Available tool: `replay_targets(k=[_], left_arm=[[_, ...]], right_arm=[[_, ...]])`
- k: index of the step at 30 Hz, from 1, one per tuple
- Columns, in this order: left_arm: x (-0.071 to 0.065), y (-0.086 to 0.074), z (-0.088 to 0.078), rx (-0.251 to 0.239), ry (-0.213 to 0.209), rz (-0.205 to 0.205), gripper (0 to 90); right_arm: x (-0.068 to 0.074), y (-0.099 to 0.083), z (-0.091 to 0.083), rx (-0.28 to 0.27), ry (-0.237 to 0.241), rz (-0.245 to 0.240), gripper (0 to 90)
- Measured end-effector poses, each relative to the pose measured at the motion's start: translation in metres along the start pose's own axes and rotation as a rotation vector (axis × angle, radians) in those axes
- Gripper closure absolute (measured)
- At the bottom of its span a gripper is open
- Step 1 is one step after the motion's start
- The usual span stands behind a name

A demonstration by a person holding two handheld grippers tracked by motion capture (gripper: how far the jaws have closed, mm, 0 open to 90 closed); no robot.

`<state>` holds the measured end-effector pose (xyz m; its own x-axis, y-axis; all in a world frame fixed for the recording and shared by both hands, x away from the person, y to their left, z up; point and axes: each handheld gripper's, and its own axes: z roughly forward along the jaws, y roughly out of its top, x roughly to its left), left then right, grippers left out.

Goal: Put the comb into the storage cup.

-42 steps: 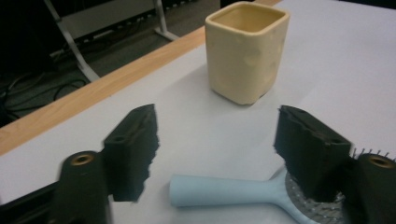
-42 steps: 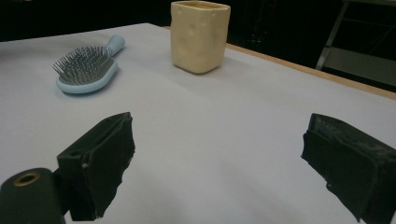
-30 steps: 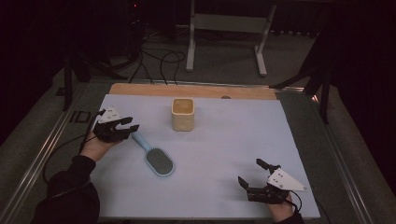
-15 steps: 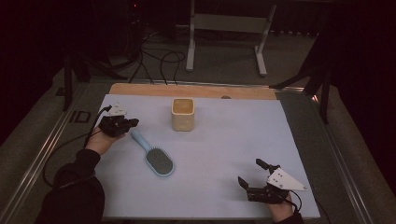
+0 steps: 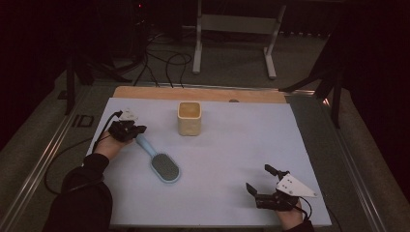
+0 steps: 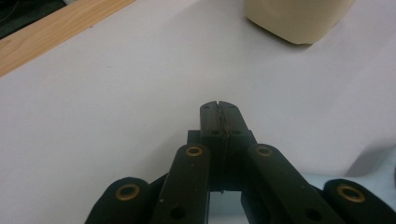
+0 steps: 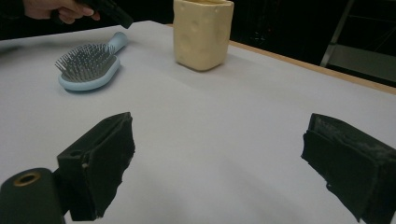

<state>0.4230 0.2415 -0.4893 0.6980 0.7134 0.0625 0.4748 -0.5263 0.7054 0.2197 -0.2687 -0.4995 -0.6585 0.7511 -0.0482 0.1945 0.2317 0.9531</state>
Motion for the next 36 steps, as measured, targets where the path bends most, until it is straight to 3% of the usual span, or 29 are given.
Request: replay_targets(k=[6,10,17,24,36], left_arm=[[0.005,-0.002,0.009,0.049,0.001,0.005,90.0],[0.007,-0.003,0.010,0.040,-0.015,-0.009,90.0],[0.006,-0.004,0.016,0.077,-0.025,0.004,90.0],[0.009,-0.008,0.010,0.111,-0.035,0.018,90.0],[0.006,-0.028,-0.011,0.118,-0.042,0.029,90.0]], right_arm=[[0.000,0.000,0.000,0.000,0.001,0.000,8.6],[-0.001,0.000,0.000,-0.002,0.001,-0.001,8.6],[-0.001,0.000,-0.001,-0.003,0.003,0.000,8.7],[-0.001,0.000,-0.001,-0.004,0.000,0.000,8.6],[0.000,0.001,-0.002,-0.008,-0.002,0.002,8.6]])
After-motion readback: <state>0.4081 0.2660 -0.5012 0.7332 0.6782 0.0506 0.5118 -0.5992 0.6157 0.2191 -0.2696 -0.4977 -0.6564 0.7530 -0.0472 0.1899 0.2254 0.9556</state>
